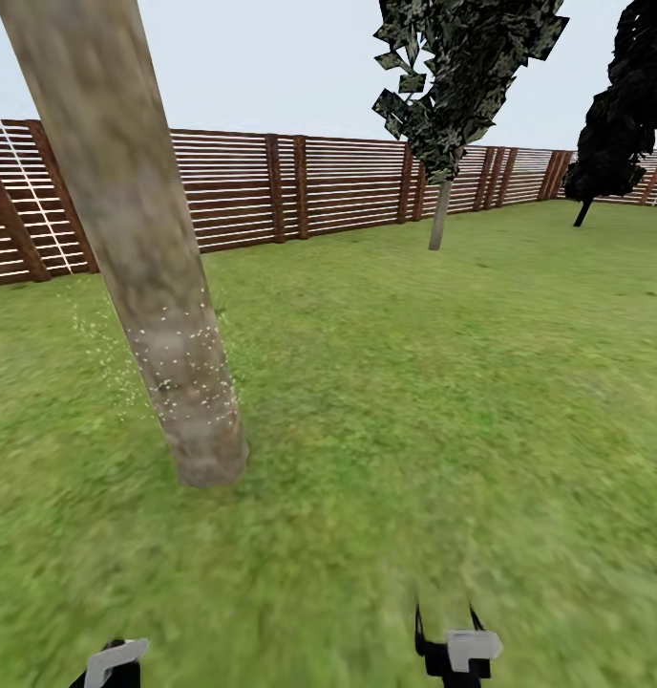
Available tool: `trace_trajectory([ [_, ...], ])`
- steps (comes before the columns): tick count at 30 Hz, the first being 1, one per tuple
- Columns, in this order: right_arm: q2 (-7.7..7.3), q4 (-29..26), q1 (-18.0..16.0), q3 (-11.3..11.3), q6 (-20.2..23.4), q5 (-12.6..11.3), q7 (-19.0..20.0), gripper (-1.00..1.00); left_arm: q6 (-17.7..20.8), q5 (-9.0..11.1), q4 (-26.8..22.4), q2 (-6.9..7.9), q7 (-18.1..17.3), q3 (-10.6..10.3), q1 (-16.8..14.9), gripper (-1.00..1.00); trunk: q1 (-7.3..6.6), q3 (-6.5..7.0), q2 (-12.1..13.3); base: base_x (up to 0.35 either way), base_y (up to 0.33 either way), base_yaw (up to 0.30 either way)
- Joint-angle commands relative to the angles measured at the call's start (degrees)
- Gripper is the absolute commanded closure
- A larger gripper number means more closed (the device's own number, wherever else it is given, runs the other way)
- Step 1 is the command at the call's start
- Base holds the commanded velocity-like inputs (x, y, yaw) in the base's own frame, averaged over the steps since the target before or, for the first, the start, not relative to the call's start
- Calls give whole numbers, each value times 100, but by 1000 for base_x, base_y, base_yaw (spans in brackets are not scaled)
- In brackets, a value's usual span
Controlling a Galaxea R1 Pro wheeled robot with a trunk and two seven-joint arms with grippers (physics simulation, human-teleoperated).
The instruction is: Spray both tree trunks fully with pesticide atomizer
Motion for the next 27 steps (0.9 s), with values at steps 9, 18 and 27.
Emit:
trace_trajectory([
  [9, 1, 467, 31, 9, 8, 20, 16, -100, -290, 25, 108, -10, 4, -6, 29, 100, 0, 1, 0, 0, 0, 0],
  [18, -8, 681, 32, 9, 35, 22, 17, -100, -291, 23, 121, -2, 4, 0, 29, 100, 0, 1, 0, 0, 0, 0],
  [27, -8, 682, 32, 9, 38, 22, 18, -100, -305, 15, 51, -9, -12, -19, 29, 100, 0, 1, 0, 0, 0, 0],
])
